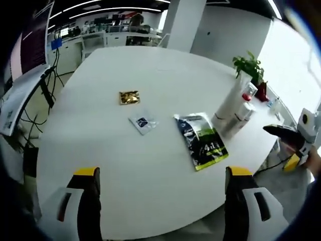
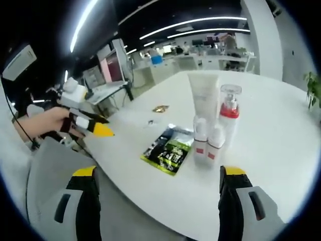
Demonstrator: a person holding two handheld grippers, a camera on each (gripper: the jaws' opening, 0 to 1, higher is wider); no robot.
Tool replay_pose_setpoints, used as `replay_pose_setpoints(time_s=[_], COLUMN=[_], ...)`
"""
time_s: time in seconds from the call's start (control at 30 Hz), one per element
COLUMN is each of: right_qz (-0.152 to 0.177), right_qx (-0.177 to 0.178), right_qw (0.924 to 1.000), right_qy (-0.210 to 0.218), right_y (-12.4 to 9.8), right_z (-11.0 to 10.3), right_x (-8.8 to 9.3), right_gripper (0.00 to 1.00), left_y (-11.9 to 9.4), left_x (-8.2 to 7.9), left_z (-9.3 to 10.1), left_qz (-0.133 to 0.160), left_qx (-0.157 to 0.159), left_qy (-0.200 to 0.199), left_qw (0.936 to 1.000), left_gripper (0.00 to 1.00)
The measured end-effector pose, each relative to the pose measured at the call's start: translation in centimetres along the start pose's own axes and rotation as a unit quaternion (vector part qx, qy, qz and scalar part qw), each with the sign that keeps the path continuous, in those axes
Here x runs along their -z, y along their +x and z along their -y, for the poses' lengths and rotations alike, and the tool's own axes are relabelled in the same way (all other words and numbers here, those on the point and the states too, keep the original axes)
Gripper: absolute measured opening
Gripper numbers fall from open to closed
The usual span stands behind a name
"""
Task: Arrange the skincare products in the storage area until every visible bottle or jar stands upright without overlapping.
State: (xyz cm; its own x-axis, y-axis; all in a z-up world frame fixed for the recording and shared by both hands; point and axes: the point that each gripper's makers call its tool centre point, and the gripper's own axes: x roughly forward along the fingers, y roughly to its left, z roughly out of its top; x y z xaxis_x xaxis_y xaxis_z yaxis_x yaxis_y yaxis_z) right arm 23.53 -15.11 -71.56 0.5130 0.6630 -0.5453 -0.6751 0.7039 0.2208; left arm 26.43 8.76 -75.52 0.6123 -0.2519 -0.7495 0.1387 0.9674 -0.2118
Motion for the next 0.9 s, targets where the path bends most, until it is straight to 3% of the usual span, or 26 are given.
replay_pose_setpoints(time_s=[0.53,0.73,0.9], right_qz=[-0.008,-0.003,-0.006], right_qx=[0.009,0.015,0.017], right_qw=[0.9999,0.9998,0.9998], right_qy=[0.0,0.011,0.008], right_y=[0.0,-0.1,0.0], right_z=[0.3,0.7,0.7], right_x=[0.3,0.2,0.2], right_gripper=[0.99,0.99,0.99], left_y=[5.0,6.9,8.5], left_x=[-1.2,-2.3,-2.9], left_z=[-0.3,-0.7,-1.4], left_qz=[-0.041,-0.042,-0.042], left_qx=[-0.021,-0.036,-0.048], left_qy=[-0.031,-0.038,-0.068], left_qw=[0.9985,0.9977,0.9956], left_gripper=[0.9,0.86,0.83])
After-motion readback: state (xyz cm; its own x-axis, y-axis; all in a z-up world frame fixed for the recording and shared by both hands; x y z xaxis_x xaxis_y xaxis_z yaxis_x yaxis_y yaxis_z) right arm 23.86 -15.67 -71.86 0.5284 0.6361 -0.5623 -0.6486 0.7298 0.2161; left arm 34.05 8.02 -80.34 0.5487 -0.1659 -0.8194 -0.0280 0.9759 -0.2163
